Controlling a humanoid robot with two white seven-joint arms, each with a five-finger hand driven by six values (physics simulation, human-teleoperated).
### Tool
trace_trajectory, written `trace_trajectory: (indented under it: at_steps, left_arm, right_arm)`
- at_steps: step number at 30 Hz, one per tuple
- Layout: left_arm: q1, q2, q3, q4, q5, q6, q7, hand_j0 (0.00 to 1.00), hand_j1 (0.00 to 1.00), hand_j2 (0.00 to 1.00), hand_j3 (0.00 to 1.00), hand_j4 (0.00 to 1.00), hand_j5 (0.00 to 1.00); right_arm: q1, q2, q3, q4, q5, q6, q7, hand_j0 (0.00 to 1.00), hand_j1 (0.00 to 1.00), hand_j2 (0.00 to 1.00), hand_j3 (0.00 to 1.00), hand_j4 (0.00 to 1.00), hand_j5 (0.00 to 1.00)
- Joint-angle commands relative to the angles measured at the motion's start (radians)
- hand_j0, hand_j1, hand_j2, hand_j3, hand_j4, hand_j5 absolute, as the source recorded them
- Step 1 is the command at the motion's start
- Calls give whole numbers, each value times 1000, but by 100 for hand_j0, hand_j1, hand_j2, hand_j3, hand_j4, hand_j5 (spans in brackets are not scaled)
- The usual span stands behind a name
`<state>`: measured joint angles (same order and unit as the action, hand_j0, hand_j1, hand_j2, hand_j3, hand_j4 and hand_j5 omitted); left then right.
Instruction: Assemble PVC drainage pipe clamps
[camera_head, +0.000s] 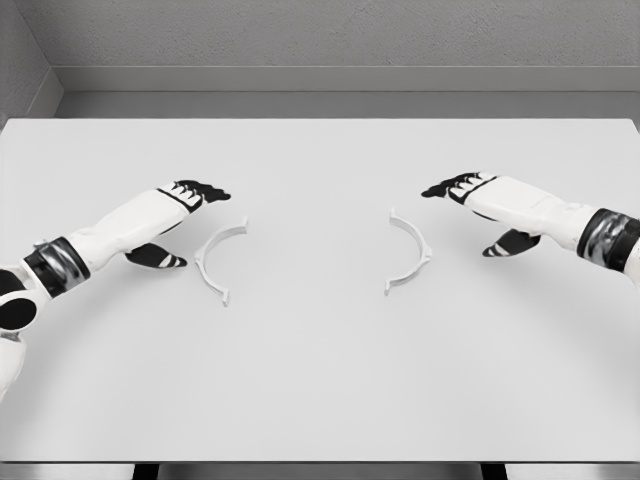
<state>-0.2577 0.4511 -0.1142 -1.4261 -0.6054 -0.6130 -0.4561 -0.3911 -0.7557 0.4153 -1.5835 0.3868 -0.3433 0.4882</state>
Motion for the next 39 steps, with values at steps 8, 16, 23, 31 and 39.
trace_trajectory:
  at_steps: [8,16,23,31,39]
  left_arm:
    - [9,0,1,-5,4,2,-1,100,100,100,100,100,100]
    - [5,-37,-1,1,-22,2,0,100,100,100,100,100,100]
    - [3,-60,-5,-1,-42,2,0,100,100,100,100,100,100]
    - [0,-104,-10,-7,-71,2,0,100,100,100,100,100,100]
    - [2,-121,-2,-11,-79,2,0,100,100,100,100,100,100]
  right_arm:
    - [-31,102,5,119,-2,1,6,100,100,100,100,100,100]
    - [-29,137,7,115,0,1,9,100,100,100,100,100,100]
    - [-31,167,20,117,0,1,9,100,100,100,100,100,100]
    - [-31,188,27,120,1,1,9,100,100,100,100,100,100]
    - [-32,196,25,146,15,1,7,100,100,100,100,100,100]
